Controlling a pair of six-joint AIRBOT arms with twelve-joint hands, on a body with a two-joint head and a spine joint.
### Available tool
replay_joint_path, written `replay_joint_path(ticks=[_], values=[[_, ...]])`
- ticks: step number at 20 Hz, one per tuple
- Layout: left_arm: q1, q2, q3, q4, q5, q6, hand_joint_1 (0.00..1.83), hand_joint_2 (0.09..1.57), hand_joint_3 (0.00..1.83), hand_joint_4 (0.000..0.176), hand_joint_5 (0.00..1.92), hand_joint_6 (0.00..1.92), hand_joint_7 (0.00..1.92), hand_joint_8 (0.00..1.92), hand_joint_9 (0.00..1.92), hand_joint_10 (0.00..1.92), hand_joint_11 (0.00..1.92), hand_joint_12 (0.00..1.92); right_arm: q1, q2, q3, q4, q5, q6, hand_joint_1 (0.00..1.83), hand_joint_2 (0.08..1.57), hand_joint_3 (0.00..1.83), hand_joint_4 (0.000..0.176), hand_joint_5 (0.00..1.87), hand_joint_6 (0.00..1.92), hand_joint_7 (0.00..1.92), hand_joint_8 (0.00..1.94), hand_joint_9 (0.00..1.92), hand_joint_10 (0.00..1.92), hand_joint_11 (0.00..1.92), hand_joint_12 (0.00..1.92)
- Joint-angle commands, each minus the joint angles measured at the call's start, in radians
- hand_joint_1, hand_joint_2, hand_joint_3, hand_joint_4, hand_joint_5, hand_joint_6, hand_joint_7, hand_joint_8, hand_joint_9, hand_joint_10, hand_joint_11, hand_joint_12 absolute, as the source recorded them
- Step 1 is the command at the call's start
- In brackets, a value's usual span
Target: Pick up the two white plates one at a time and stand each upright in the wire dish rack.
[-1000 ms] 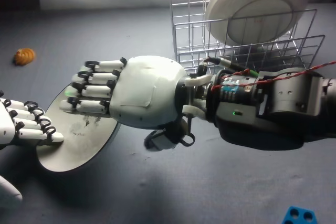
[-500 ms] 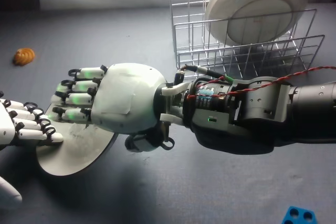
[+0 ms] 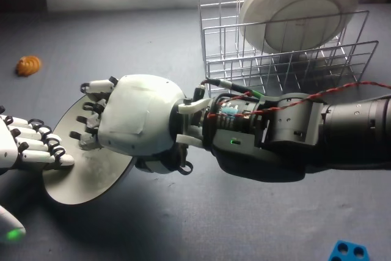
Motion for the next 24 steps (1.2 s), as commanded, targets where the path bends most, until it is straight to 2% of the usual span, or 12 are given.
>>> replay_joint_path(ticks=[1,2,3,4,6,7,11,12,19,20,23,24], values=[[0.007,-0.022,-0.005,0.013,-0.012,0.004,0.00,1.05,0.00,0.000,0.01,0.00,0.02,0.01,0.01,0.00,0.00,0.00,-0.001,-0.001,-0.002,-0.002,0.122,-0.008,1.17,1.09,0.00,0.000,0.80,0.04,0.82,0.02,0.79,0.05,0.34,1.16],[0.007,-0.022,-0.005,0.013,-0.012,0.004,0.00,1.05,0.00,0.000,0.00,0.00,0.02,0.00,0.01,0.00,0.00,0.00,-0.003,-0.001,-0.002,-0.002,0.127,-0.009,1.15,1.16,0.00,0.000,0.86,0.91,0.93,0.02,0.89,0.06,0.47,1.10],[0.007,-0.022,-0.005,0.013,-0.012,0.004,0.00,1.05,0.00,0.000,0.00,0.00,0.02,0.00,0.01,0.00,0.00,0.00,-0.006,-0.001,-0.002,-0.002,0.128,-0.009,1.15,1.16,0.00,0.000,0.86,0.91,0.93,0.02,0.89,0.06,0.47,1.10],[0.007,-0.022,-0.005,0.013,-0.012,0.004,0.00,1.05,0.00,0.000,0.00,0.00,0.02,0.01,0.00,0.00,0.00,0.00,-0.008,0.000,-0.002,-0.002,0.131,-0.009,1.19,1.15,0.00,0.000,0.90,1.12,0.94,0.84,0.98,0.06,0.52,1.11],[0.007,-0.022,-0.005,0.013,-0.014,0.004,0.00,1.05,0.00,0.000,0.00,0.00,0.02,0.01,0.00,0.00,0.00,0.00,-0.011,0.001,-0.002,-0.002,0.136,-0.009,1.20,1.15,0.00,0.021,0.92,1.09,0.93,1.03,1.02,0.06,0.55,1.06],[0.007,-0.022,-0.004,0.012,-0.014,0.004,0.00,1.05,0.00,0.000,0.01,0.00,0.02,0.00,0.00,0.00,0.00,0.00,-0.012,0.001,-0.002,-0.002,0.139,-0.009,1.36,1.12,0.00,0.000,0.97,1.02,1.02,0.95,0.82,1.13,0.65,1.05],[0.003,-0.020,-0.004,0.012,-0.016,0.003,0.00,1.05,0.00,0.000,0.00,0.00,0.00,0.00,0.00,0.00,0.00,0.00,-0.012,0.005,-0.002,0.017,0.143,-0.009,1.38,1.08,0.00,0.000,1.04,0.90,1.13,0.71,0.90,1.12,0.68,1.17],[-0.008,-0.014,-0.005,0.012,-0.018,0.003,0.00,1.05,0.00,0.000,0.00,0.00,0.00,0.00,0.00,0.00,0.00,0.00,-0.014,0.006,-0.002,0.017,0.143,-0.009,1.26,1.06,0.00,0.000,1.07,0.76,1.15,0.79,1.04,0.54,0.68,1.24],[-0.087,0.043,-0.024,0.012,-0.029,0.003,0.00,1.05,0.00,0.000,0.00,0.00,0.00,0.00,0.00,0.00,0.00,0.00,-0.020,0.015,-0.004,0.024,0.143,-0.009,1.24,1.06,0.00,0.033,1.09,0.81,1.15,0.69,1.15,0.19,0.71,1.19],[-0.102,0.057,-0.031,0.012,-0.029,0.003,0.00,1.05,0.00,0.000,0.00,0.00,0.00,0.00,0.00,0.00,0.00,0.00,-0.021,0.017,-0.005,0.024,0.143,-0.009,1.25,1.07,0.00,0.000,1.04,0.79,1.13,0.85,1.18,0.20,0.68,1.26],[-0.138,0.094,-0.051,0.018,-0.030,0.004,0.00,1.05,0.00,0.000,0.00,0.00,0.01,0.00,0.00,0.00,0.00,0.00,-0.027,0.034,-0.020,0.024,0.145,-0.009,1.23,1.10,0.00,0.024,1.00,0.95,1.05,0.88,1.13,0.18,0.64,1.30],[-0.149,0.103,-0.056,0.032,-0.030,0.004,0.00,1.05,0.00,0.000,0.00,0.00,0.01,0.00,0.00,0.00,0.00,0.00,-0.029,0.044,-0.030,0.024,0.146,-0.009,1.34,1.09,0.02,0.000,1.00,0.98,1.07,0.79,0.92,0.99,0.65,1.29]])
